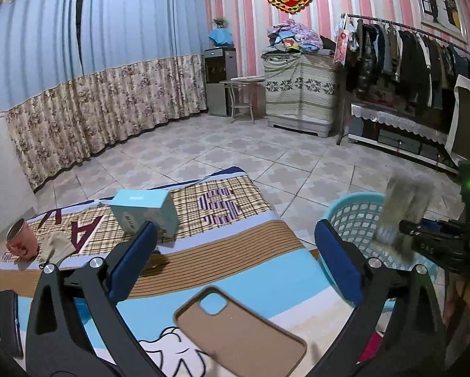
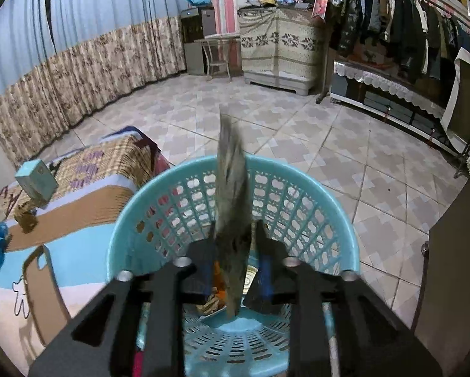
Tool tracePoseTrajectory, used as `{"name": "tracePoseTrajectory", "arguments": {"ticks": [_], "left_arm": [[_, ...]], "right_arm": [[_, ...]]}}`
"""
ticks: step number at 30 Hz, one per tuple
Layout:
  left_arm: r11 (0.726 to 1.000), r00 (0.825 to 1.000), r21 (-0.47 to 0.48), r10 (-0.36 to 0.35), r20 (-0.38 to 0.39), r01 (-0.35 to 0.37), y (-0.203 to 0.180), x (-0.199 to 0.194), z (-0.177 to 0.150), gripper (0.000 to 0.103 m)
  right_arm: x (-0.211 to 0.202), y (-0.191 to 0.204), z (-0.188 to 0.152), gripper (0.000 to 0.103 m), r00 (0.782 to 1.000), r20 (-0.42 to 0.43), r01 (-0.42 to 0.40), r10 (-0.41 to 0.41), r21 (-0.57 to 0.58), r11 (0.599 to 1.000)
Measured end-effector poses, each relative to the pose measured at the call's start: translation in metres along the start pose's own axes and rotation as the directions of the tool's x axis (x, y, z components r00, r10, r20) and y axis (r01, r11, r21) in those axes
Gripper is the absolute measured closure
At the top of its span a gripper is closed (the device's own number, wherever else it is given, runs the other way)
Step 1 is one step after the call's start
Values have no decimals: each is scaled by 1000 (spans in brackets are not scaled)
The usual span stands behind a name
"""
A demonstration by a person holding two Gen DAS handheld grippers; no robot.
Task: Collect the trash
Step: 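Move both tools back over the bed toward the remaining trash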
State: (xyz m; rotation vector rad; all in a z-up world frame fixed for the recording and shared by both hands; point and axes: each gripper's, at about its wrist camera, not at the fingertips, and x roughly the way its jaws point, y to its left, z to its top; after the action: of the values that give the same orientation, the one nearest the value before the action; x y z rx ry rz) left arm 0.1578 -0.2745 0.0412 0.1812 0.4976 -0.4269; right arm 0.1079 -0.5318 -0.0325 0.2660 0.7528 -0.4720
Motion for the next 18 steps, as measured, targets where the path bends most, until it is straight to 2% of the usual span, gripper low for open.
{"name": "tracePoseTrajectory", "arguments": {"ticks": [1, 3, 5, 7, 12, 16, 18], "left_arm": [[1000, 1000, -4, 2, 4, -2, 3, -2, 0, 6], [1000, 1000, -12, 6, 8, -6, 11, -8, -1, 6], [1000, 1000, -20, 10, 11, -10, 17, -13, -1, 6], [999, 1000, -28, 18, 17, -17, 25, -19, -2, 6], [997, 998, -56, 50, 29, -48, 50, -39, -6, 6], [994, 996, -69, 91, 23, -89, 78, -55, -14, 6], [990, 992, -73, 121, 25, -119, 93, -63, -18, 5]], "right_arm": [[1, 0, 0, 48, 1000, 0, 7, -7, 0, 1000], [1, 1, 0, 36, 1000, 2, 17, -17, 2, 1000], [-3, 0, 0, 34, 1000, 5, 25, -25, 9, 1000], [-12, 2, 0, 23, 1000, 26, 15, -15, 22, 1000], [-46, 25, -1, 22, 996, 88, -16, 18, -23, 1000], [-80, 57, -7, 12, 987, 138, -69, 77, -65, 995], [-98, 75, -13, 12, 981, 164, -87, 101, -91, 992]]}}
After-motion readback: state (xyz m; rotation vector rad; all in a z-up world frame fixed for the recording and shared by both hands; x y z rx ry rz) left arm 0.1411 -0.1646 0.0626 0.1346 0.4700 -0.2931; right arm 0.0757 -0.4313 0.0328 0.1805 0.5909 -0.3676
